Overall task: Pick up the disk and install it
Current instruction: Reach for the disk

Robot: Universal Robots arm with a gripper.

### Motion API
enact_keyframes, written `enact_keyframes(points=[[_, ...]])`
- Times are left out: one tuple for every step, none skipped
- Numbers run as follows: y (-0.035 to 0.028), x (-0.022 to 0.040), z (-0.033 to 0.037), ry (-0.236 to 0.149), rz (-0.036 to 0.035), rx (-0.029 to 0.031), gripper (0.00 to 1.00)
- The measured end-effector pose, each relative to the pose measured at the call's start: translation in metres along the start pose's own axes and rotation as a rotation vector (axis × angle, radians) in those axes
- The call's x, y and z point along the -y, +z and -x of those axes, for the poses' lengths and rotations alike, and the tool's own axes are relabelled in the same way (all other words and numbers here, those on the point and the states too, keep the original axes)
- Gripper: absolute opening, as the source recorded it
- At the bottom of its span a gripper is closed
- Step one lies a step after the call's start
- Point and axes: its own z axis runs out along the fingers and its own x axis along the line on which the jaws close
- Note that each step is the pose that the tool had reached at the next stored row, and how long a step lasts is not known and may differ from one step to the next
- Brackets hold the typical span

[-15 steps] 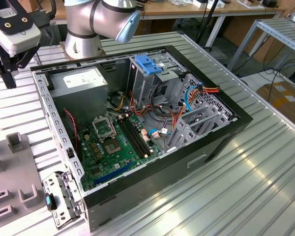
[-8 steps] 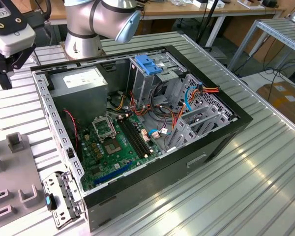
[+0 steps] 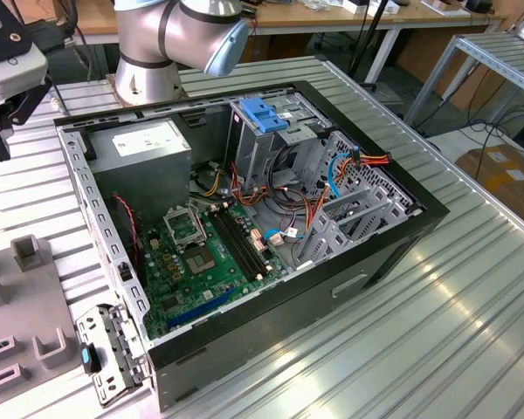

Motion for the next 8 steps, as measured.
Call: enact_keyframes(points=[[0.0,0.0002,-0.002,0.0,0.0,-0.0003,0.11],[0.0,0.0003,-0.0036,0.0,0.0,-0.0007,0.11],[0.0001,0.0004,-0.0047,0.0,0.0,-0.0009,0.11],[0.0001,0.0005,-0.0059,0.0,0.0,-0.0011,0.11],[0.0001,0.0006,-0.0079,0.0,-0.0001,-0.0015,0.11],[0.0001,0.0007,-0.0089,0.0,-0.0001,-0.0017,0.11],[0.0001,0.0007,-0.0097,0.0,-0.0002,-0.0019,0.11],[0.0001,0.0009,-0.0112,0.0,-0.0001,-0.0021,0.11]])
